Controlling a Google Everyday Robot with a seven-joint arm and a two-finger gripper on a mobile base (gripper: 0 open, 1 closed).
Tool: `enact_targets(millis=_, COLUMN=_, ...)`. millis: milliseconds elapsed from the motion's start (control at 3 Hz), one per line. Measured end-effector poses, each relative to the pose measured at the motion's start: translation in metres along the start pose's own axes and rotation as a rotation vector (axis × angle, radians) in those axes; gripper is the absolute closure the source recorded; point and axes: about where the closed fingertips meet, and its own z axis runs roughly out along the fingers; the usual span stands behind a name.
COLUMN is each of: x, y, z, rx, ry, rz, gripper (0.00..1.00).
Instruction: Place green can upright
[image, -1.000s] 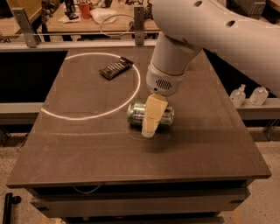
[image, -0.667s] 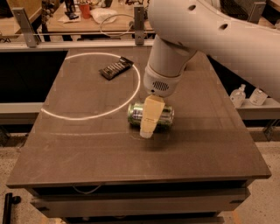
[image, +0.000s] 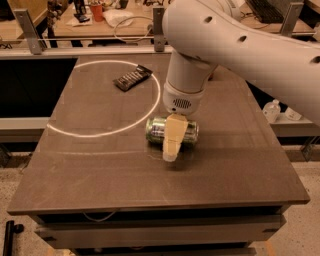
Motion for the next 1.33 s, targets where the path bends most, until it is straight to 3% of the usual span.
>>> enact_targets(millis=333, x=0.008, y=-0.002, z=0.002, rx=0.002, ry=0.012, rz=-0.008, gripper=0.17)
enact_targets(millis=1000, x=0.016, y=-0.003, z=0.000, rx=0.016, ry=0.041, rz=-0.032, gripper=0.64)
enact_targets(millis=1333, x=0.009, y=0.002, z=-0.009, rx=0.040, ry=0.052, rz=-0.076, gripper=0.87)
